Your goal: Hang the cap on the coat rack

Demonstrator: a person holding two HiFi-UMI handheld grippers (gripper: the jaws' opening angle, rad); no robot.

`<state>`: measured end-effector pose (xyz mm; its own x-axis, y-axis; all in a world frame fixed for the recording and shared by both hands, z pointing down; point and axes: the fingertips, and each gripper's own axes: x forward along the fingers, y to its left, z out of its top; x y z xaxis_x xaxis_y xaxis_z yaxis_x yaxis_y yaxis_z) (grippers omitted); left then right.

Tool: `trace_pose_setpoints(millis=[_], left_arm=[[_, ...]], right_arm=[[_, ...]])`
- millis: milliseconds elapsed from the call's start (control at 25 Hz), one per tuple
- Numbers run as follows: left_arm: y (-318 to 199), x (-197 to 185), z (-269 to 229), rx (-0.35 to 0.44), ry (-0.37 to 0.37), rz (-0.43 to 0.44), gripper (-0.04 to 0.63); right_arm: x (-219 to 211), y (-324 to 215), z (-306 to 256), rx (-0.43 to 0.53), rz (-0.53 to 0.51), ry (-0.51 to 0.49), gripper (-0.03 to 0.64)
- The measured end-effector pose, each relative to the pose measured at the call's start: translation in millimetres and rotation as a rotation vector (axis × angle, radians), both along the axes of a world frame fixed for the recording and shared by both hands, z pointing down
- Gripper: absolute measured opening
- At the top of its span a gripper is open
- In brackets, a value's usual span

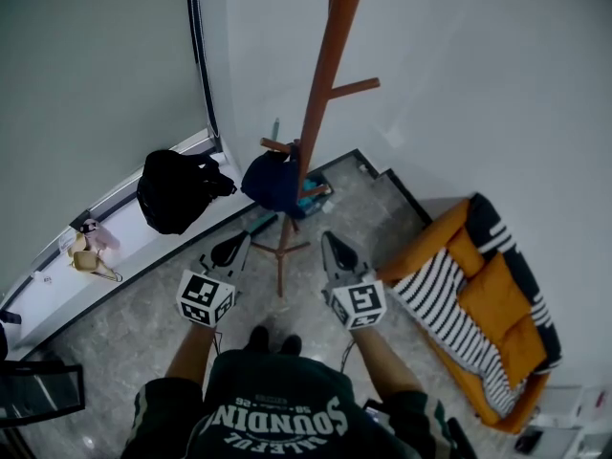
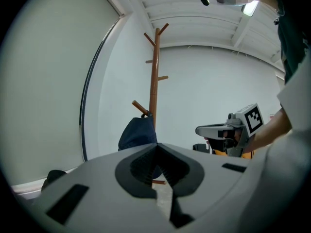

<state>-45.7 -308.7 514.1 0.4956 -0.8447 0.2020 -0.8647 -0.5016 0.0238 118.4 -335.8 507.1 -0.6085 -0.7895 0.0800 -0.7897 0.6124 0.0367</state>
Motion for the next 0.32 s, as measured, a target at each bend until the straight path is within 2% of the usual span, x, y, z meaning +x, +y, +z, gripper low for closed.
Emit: trace_pose_setpoints(millis=[320], left_arm=[[0.5,2.4,1.4,-0.001,0.003,0.007,0.000]], right_arm=[[3.5,2.8,4.7,-0.035,0.011,0.027,-0.003]])
